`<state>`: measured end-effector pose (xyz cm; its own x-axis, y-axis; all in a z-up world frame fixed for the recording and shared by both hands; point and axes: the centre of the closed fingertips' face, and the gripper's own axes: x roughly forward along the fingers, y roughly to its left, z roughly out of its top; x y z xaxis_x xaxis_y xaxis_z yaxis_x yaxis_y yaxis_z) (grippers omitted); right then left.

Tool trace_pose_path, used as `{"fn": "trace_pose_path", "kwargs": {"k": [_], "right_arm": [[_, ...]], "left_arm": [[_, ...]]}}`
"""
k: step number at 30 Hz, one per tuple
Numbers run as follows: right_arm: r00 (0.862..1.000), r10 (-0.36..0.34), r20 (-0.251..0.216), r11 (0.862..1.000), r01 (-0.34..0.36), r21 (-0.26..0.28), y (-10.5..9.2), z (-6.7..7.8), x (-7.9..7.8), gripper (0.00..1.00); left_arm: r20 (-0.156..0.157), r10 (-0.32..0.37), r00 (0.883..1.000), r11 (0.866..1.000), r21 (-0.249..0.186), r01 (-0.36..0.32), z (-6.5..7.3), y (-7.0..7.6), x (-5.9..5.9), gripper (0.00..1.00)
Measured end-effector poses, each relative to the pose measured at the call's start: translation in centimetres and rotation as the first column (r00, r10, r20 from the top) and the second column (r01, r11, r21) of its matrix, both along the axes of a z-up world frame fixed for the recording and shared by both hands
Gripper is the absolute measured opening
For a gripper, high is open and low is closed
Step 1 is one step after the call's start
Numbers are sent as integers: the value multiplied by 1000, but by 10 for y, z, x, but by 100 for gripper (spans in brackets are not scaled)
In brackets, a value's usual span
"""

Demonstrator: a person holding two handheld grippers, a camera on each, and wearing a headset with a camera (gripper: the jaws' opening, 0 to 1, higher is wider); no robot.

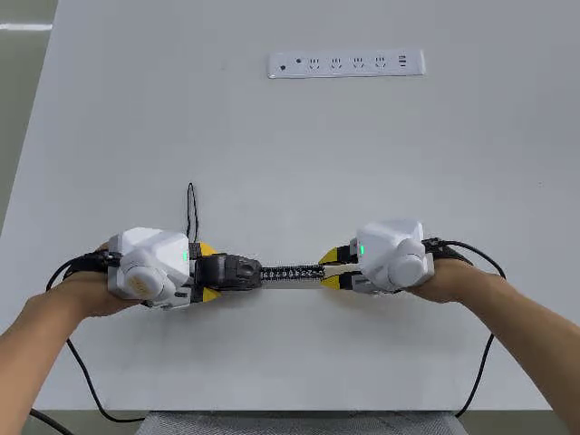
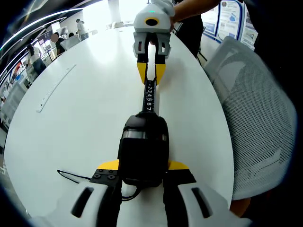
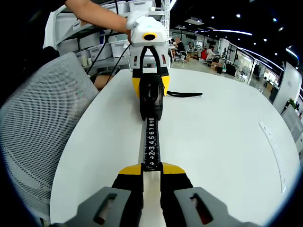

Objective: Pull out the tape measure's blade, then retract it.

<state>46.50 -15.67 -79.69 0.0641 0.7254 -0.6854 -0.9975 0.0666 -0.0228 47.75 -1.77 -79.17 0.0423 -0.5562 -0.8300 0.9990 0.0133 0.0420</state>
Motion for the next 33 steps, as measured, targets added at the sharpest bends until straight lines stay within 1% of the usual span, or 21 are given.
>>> {"fn": "trace_pose_path", "kwargs": {"k": [33], "right_arm": [[1000, -8, -2, 1000, 7, -11, -17, -1, 0, 10]], "left_arm": [[-2, -5, 1000, 1000, 12, 5, 0, -1, 2, 29]]}}
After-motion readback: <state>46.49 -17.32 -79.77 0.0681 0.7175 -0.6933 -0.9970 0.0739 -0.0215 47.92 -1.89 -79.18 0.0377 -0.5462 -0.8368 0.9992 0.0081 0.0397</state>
